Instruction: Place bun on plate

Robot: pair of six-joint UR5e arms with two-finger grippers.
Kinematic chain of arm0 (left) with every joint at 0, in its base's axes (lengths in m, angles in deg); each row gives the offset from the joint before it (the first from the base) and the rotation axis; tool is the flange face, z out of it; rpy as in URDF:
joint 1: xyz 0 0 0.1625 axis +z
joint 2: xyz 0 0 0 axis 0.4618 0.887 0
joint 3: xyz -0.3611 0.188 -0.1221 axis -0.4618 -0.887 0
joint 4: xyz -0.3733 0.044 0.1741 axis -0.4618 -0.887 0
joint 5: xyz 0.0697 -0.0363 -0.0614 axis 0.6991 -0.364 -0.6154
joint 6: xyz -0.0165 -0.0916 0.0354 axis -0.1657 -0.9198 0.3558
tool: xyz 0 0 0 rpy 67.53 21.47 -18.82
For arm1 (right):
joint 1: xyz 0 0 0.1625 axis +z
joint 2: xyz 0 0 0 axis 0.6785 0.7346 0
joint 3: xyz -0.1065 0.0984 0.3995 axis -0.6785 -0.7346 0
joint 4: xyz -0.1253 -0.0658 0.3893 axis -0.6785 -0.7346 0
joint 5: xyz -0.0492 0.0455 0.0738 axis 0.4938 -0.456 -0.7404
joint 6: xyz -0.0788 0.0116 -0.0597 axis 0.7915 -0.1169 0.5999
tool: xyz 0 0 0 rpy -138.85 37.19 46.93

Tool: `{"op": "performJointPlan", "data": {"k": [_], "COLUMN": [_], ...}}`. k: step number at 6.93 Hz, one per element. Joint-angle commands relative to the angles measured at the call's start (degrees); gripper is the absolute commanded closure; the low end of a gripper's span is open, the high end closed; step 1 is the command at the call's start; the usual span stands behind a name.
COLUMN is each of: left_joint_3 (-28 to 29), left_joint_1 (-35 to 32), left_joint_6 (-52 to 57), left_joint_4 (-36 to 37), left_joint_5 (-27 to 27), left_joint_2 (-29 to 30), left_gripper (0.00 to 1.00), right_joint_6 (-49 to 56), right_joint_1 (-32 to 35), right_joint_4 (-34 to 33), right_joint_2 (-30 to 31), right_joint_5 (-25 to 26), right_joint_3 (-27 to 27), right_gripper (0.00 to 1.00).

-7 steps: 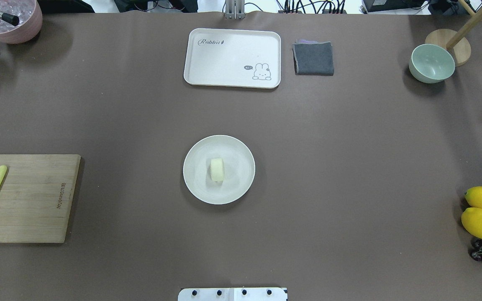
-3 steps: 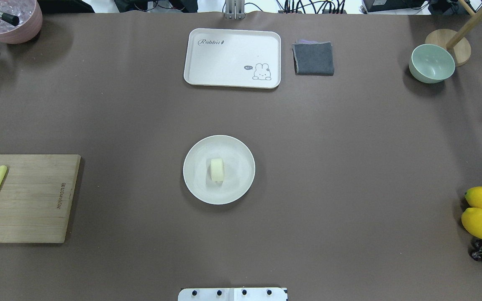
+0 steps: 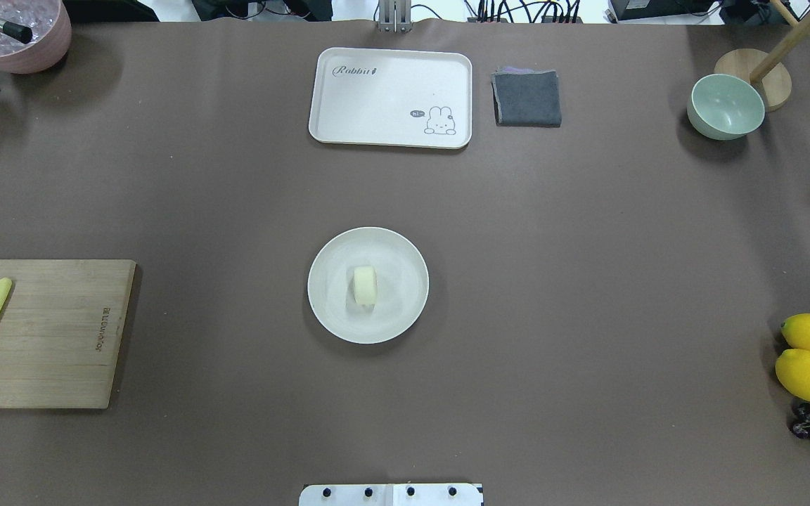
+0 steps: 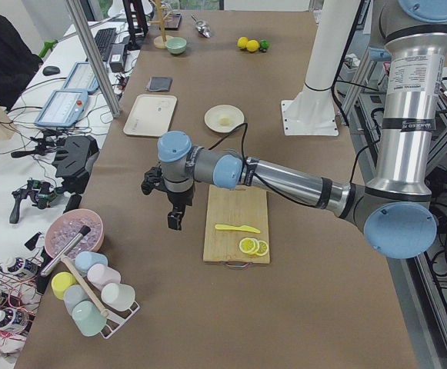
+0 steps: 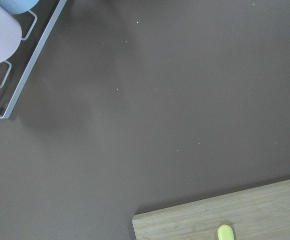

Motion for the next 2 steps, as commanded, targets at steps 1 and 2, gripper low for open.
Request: {"op": "performJointPlan", "data": {"k": [1, 2], "left_joint_3": [-0.86, -1.64], "left_joint_1": [0.05, -0.04], "left_joint_6": [-0.03, -0.11], "left_joint_4": [0.05, 0.05], "left_joint_5": [-0.14, -0.14], "left_joint_2": [-0.09, -0.01], "left_gripper": [0.02, 0.02], "right_joint_6": [-0.04, -0.04], "right_joint_1": [-0.16, -0.16], "right_joint_4": [-0.04, -0.65], "right_joint_2": [0.13, 1.53], "right_joint_5": [-0.22, -0.31], "right_joint_3": [0.54, 2.19], "right_gripper": [0.00, 0.00]}}
